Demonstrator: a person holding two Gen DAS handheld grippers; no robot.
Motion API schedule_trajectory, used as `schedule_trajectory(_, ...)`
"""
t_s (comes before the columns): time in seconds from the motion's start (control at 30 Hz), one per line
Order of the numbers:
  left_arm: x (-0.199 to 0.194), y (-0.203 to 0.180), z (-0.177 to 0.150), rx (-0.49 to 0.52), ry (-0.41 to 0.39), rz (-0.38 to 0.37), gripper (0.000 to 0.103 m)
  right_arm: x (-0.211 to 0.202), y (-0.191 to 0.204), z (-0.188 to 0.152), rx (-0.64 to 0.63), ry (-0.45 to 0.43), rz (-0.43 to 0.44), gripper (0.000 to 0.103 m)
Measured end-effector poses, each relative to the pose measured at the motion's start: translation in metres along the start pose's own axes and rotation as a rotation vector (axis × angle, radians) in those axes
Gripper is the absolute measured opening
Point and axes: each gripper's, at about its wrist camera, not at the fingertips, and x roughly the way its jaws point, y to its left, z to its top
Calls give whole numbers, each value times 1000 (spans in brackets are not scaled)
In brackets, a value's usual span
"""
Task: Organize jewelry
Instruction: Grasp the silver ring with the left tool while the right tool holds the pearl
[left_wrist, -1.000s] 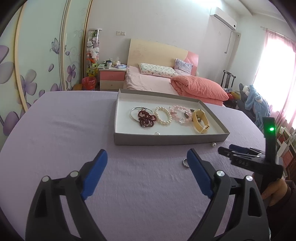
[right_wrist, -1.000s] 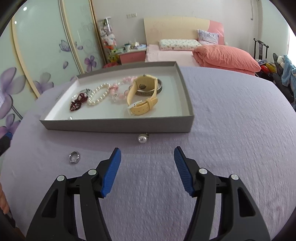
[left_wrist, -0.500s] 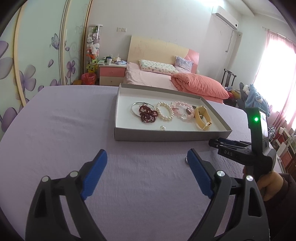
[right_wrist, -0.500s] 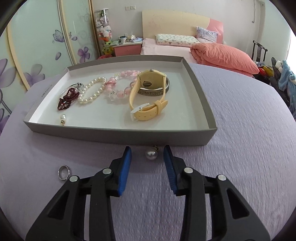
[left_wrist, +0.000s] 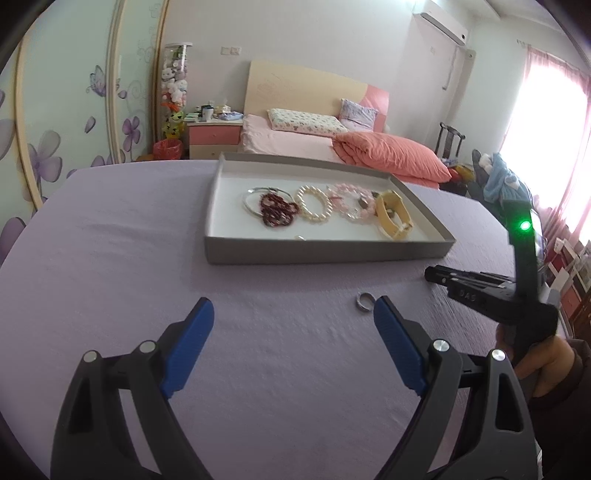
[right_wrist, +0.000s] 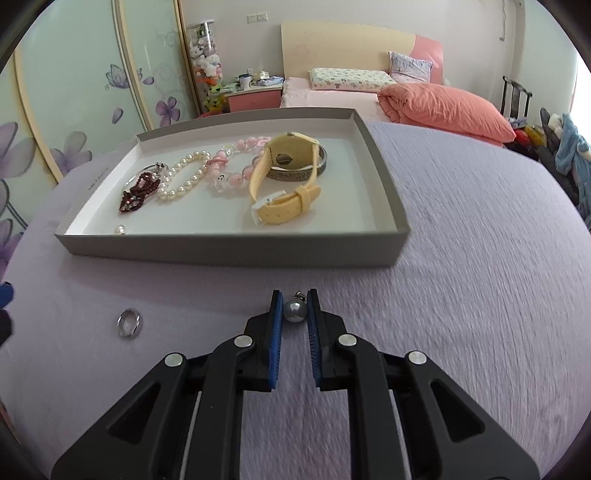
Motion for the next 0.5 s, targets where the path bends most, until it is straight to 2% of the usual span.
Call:
schedule_trajectory(0.2, 19, -31, -6, 50, 58, -25, 88, -26, -16, -4, 62, -40, 56, 14)
schedule_trajectory(0.4, 48, -59, -6, 69, 113, -5, 87, -32, -23, -6, 83, -49, 82, 14)
schedule_trajectory(0.43, 52, -62, -5, 70, 117, 3, 85, -32, -25, -6, 85, -49, 85, 14)
schedule_trajectory(0.5, 61, -69, -4, 77, 130, 17, 73, -33, -27, -7, 91, -50, 90, 14)
